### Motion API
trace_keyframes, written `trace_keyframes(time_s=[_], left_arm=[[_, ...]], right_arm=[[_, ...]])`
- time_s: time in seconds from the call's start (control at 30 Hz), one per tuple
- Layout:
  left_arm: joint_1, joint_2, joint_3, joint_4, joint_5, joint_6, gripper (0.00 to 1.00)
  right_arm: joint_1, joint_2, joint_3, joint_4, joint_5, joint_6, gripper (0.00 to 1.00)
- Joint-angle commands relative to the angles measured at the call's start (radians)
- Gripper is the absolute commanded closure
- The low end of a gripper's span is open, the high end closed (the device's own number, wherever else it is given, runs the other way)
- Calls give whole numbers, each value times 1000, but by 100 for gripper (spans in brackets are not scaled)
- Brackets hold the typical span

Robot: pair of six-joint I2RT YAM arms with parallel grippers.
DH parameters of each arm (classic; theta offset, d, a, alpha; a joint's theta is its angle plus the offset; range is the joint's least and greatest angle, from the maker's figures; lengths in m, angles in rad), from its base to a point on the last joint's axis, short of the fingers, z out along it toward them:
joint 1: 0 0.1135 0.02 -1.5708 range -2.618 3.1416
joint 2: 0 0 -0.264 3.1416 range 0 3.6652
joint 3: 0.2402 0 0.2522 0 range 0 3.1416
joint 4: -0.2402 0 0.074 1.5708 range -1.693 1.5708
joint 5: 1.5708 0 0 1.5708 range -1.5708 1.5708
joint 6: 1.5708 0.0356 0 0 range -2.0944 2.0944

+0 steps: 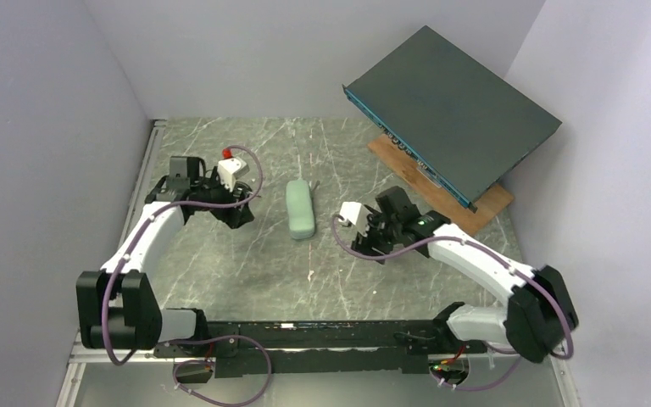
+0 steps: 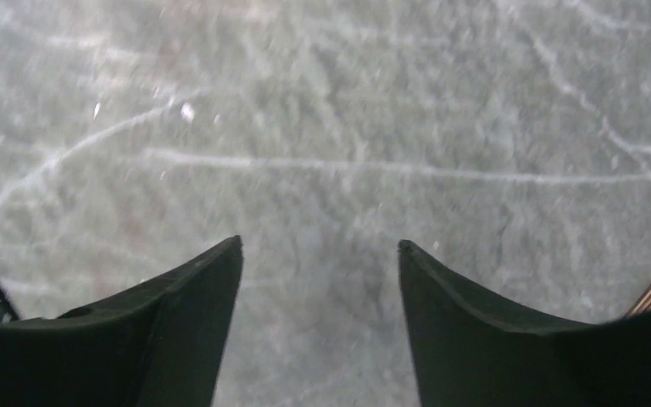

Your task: Open the umbrella

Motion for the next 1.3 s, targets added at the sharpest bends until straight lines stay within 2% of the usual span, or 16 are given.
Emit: trace_keyframes(time_s=[0.0, 0.07, 0.2, 0.43, 0.57, 0.67, 0.73, 0.83, 0.93, 1.03, 1.13, 1.27], left_arm=[[84, -99, -59, 5, 92, -177, 15], [118, -148, -84, 0, 97, -209, 15], [182, -230, -114, -18, 75, -294, 16], [307, -307, -149, -40, 67, -437, 15], [359, -325, -166, -25, 58, -537, 13], [401, -318, -174, -13, 79, -597, 12], [409, -314, -183, -10, 94, -603, 12], [409, -327, -228, 24, 92, -617, 13], [409, -322, -275, 77, 117, -646, 15], [408, -304, -320, 125, 143, -670, 23], [399, -267, -352, 163, 165, -663, 33], [367, -186, -364, 236, 144, -664, 45]], right_arm=[[47, 159, 96, 275, 55, -3, 39], [60, 258, 130, 346, 95, -15, 50], [87, 453, 236, 428, 147, -29, 61], [192, 745, 443, 532, 125, -1, 64], [307, 878, 668, 537, 93, 73, 63], [346, 895, 809, 517, 24, 145, 61], [325, 860, 857, 463, -45, 191, 59], [230, 792, 842, 471, -173, 272, 51], [147, 855, 951, 392, -192, 326, 42], [86, 983, 1096, 297, -255, 390, 33], [51, 1076, 1166, 269, -359, 445, 25], [44, 1142, 1216, 249, -437, 469, 22]])
